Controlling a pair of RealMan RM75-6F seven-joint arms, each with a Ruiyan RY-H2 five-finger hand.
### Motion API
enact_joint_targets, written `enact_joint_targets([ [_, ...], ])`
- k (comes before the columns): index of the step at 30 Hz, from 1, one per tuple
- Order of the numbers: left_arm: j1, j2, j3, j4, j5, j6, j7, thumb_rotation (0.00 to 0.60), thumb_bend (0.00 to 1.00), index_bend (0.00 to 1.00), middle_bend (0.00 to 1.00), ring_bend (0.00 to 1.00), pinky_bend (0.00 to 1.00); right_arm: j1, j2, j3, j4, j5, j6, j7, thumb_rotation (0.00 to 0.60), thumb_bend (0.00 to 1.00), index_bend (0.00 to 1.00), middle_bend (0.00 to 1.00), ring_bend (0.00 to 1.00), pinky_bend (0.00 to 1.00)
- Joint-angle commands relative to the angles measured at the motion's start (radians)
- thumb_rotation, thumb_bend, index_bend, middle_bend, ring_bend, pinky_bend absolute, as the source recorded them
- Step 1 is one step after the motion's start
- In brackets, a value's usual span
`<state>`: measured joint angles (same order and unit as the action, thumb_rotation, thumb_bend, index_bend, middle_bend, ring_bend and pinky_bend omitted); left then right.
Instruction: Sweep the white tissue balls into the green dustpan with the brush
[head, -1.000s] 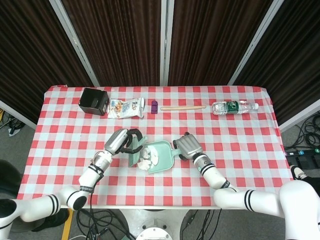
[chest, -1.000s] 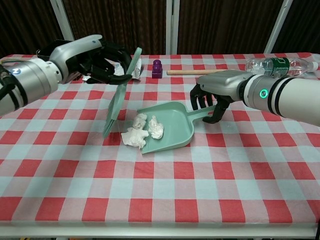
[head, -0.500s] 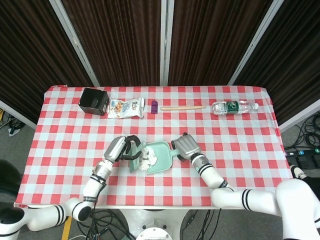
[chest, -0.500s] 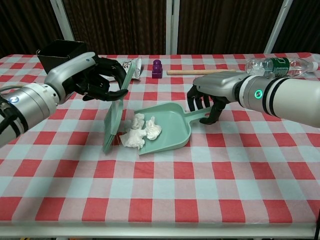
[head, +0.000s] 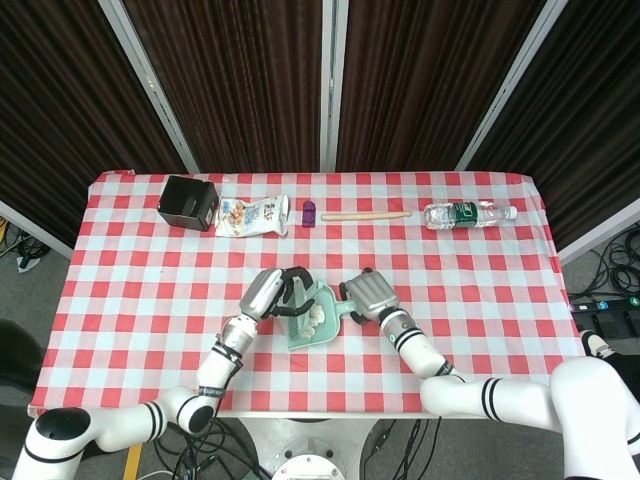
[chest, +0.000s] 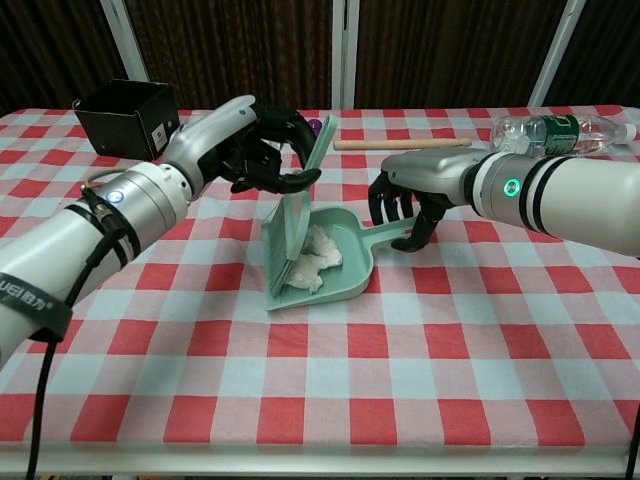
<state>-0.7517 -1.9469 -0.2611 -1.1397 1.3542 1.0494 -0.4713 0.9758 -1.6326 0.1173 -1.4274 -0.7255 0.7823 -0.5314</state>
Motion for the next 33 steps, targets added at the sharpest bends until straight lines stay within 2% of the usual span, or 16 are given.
enact_joint_targets([
  [1, -0.015, -0.01, -0.013, 0.007, 0.0, -0.008, -0.007, 0.6, 0.5, 0.56, 0.57, 0.77, 0.91, -0.003, -0.003, 0.006, 0.004, 0.001, -0.009, 0.023, 0.6, 0.4, 0.72, 0.62, 0.4, 0.2],
  [11, -0.029, 0.003, -0.025, -0.002, 0.019, 0.009, -0.02, 0.6, 0.5, 0.56, 0.57, 0.76, 0.91, -0.011, 0.0, 0.006, 0.027, -0.02, -0.024, 0.075, 0.6, 0.39, 0.7, 0.62, 0.39, 0.2],
  [15, 0.0, 0.055, -0.011, -0.059, 0.034, 0.04, -0.028, 0.6, 0.5, 0.56, 0.57, 0.76, 0.91, -0.013, 0.001, 0.001, 0.034, -0.027, -0.03, 0.084, 0.6, 0.36, 0.6, 0.6, 0.36, 0.21],
  [19, 0.038, 0.127, 0.015, -0.121, 0.05, 0.065, -0.027, 0.6, 0.5, 0.55, 0.57, 0.76, 0.91, -0.017, 0.004, -0.003, 0.032, -0.035, -0.022, 0.089, 0.6, 0.3, 0.44, 0.5, 0.29, 0.21],
  [23, 0.075, 0.205, 0.049, -0.159, 0.054, 0.072, 0.001, 0.6, 0.5, 0.55, 0.56, 0.76, 0.91, -0.021, 0.012, -0.008, 0.023, -0.037, -0.01, 0.084, 0.6, 0.19, 0.31, 0.41, 0.23, 0.2],
  [29, 0.094, 0.335, 0.096, -0.197, -0.009, -0.032, 0.133, 0.6, 0.5, 0.54, 0.54, 0.75, 0.91, -0.029, 0.029, -0.012, 0.0, -0.036, 0.001, 0.085, 0.6, 0.16, 0.23, 0.35, 0.22, 0.2],
  [33, 0.094, 0.368, 0.109, -0.19, -0.088, -0.077, 0.32, 0.6, 0.5, 0.53, 0.53, 0.74, 0.91, -0.043, 0.065, -0.007, -0.041, -0.052, 0.025, 0.098, 0.6, 0.15, 0.16, 0.32, 0.21, 0.2],
])
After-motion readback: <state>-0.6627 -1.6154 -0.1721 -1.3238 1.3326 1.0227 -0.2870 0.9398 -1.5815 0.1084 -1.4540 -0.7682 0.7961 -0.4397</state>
